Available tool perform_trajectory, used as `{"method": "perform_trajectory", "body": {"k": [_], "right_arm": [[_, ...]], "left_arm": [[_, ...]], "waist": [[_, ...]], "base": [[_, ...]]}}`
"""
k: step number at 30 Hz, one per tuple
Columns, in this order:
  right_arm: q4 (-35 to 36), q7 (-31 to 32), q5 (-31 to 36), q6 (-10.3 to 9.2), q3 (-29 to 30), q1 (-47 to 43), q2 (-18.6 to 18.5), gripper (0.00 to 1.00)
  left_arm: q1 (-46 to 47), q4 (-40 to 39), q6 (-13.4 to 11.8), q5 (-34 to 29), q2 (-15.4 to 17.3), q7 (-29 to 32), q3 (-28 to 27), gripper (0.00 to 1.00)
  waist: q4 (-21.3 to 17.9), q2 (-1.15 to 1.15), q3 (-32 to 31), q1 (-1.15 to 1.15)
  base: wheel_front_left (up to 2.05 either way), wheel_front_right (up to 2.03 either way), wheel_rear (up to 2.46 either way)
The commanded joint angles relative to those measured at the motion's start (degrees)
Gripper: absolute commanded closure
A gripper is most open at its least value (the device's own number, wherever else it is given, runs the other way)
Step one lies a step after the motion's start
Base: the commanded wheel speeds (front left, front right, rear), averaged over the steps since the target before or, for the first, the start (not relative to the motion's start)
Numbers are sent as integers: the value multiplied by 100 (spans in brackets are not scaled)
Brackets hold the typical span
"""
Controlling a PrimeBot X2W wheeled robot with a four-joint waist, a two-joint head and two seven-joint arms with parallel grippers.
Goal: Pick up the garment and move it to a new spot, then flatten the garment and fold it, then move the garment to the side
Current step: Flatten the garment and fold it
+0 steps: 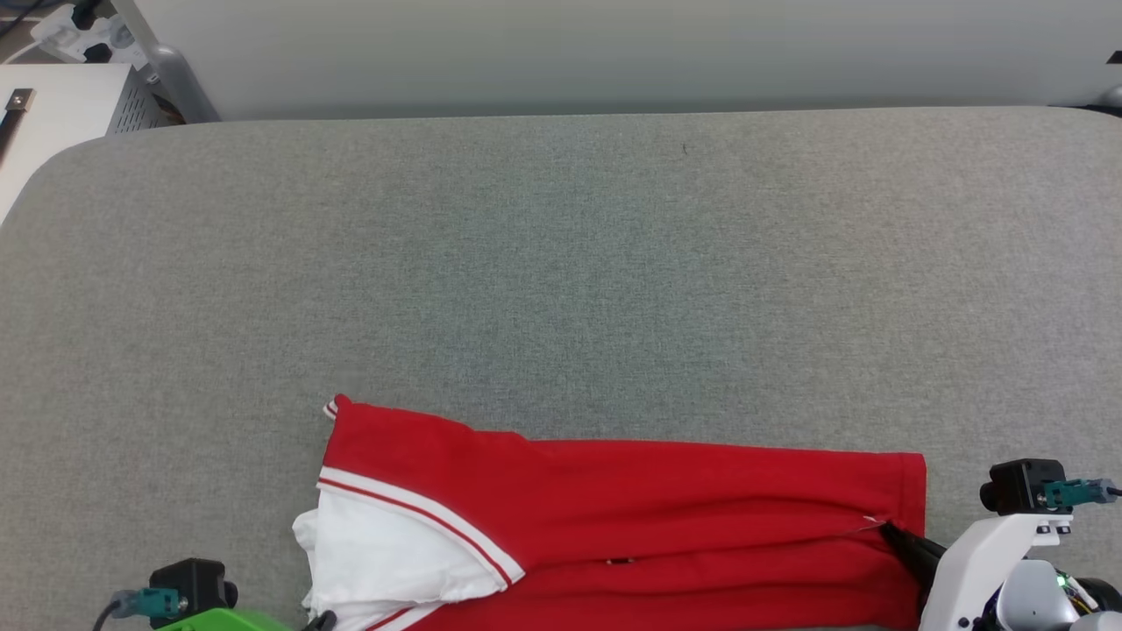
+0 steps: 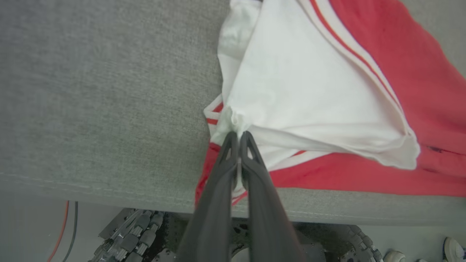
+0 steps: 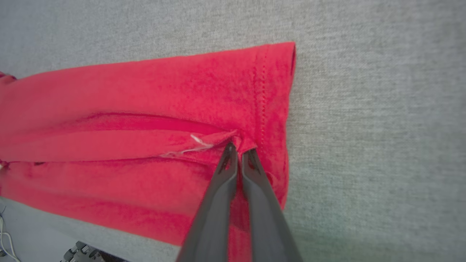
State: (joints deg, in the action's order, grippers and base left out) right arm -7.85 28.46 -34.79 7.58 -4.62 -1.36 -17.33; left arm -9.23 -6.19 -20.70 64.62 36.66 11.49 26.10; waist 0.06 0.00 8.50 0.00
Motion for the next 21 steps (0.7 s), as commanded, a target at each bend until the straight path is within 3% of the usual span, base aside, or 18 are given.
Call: {"method": "perform_trajectory", "body": {"k": [1, 4, 6, 7, 8, 9, 10, 17, 21], "right_arm": [[-50, -9, 60, -9, -12, -139, 62, 100], [-98, -29, 99, -9, -7, -176, 153, 100], [-141, -63, 116, -9, 1, -193, 201, 59], [-147, -107, 107, -9, 21, -200, 235, 0], [-153, -123, 112, -9, 26, -209, 248, 0], [-145, -164, 137, -9, 40, -223, 252, 0], [-122, -217, 149, -9, 64, -231, 262, 0], [257, -339, 271, -9, 308, -379, 295, 0], [573, -193, 357, -9, 548, -495, 300, 0]], "left_arm": [[42, 133, 73, 50, -62, 6, 35, 100], [186, 391, 229, 70, -191, 18, 114, 100], [313, 562, 361, 74, -274, 6, 153, 100], [384, 639, 423, 64, -317, -10, 173, 100], [439, 698, 457, 45, -347, -35, 183, 72], [497, 764, 505, 39, -383, -53, 194, 17], [537, 800, 555, 41, -408, -64, 201, 0], [732, 637, 643, -211, -374, -381, 146, 0], [825, 383, 541, -558, -276, -738, 70, 0]], "waist": [[3, 0, 5, 0], [12, 0, 3, 0], [26, 0, -9, 0], [33, 0, -20, 0], [39, 0, -31, 0], [47, 0, -52, 0], [50, 0, -70, 0], [51, 0, -239, 0], [60, 0, -310, 0]], "base": [[0, 0, 0], [0, 0, 0], [0, 0, 0], [0, 0, 0], [0, 0, 0], [0, 0, 0], [0, 0, 0], [0, 0, 0], [0, 0, 0]]}}
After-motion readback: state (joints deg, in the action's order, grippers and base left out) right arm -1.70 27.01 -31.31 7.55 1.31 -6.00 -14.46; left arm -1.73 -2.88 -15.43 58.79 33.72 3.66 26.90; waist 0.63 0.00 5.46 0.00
